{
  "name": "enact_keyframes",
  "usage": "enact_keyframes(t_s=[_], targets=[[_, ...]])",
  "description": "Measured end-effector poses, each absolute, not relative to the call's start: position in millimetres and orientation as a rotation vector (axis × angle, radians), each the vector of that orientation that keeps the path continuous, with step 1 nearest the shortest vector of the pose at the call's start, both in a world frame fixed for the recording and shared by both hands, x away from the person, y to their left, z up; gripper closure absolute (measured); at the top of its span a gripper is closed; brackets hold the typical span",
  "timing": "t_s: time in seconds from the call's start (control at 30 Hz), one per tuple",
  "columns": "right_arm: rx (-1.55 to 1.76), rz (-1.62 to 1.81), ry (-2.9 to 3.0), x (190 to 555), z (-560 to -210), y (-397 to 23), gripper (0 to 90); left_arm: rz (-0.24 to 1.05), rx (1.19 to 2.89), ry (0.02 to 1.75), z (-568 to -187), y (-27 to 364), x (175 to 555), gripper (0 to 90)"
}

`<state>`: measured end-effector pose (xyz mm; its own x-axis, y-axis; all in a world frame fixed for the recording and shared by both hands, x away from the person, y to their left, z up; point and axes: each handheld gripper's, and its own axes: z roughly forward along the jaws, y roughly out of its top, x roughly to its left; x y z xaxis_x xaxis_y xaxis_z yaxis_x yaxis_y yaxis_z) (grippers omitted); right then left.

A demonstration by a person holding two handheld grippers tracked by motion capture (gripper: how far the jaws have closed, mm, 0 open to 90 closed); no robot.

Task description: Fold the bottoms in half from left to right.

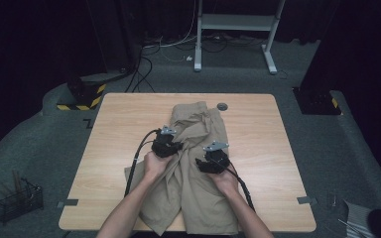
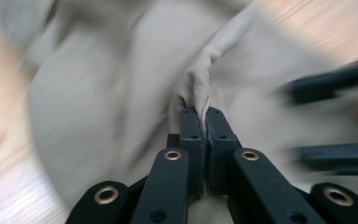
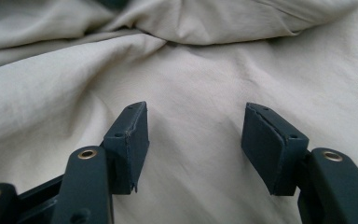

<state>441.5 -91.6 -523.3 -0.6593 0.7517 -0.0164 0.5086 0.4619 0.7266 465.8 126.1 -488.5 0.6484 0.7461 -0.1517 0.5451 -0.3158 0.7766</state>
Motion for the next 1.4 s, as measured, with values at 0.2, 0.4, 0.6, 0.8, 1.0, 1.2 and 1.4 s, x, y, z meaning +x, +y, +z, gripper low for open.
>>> enact_keyframes(t_s=[0.2,0.4,0.6,0.8,1.0,1.2,1.4], targets=[[1.101,1.037,2.389,440.1,-522.2,-95.1,41.0,0.254,2.138,0.732,-477.2,85.6,433.5,87.3],[1.093,0.987,2.351,416.8,-515.1,-117.0,42.5,0.170,2.168,0.793,-510.6,81.2,431.7,87.2],[1.104,0.969,2.372,412.2,-520.2,-131.7,42.3,0.189,2.145,0.892,-518.9,84.8,442.2,87.0],[1.105,0.986,2.362,435.5,-521.7,-111.9,42.4,0.220,2.135,0.943,-506.9,92.7,463.9,87.5],[1.111,1.006,2.340,442.8,-523.8,-102.2,42.4,0.190,2.093,0.746,-472.6,68.0,449.4,87.7],[1.108,1.008,2.343,440.1,-523.8,-104.0,42.2,0.132,2.123,0.818,-490.3,56.7,452.3,76.7],[1.161,1.059,2.333,429.5,-519.7,-116.8,39.1,0.248,2.048,0.895,-469.9,87.8,440.4,43.5]])
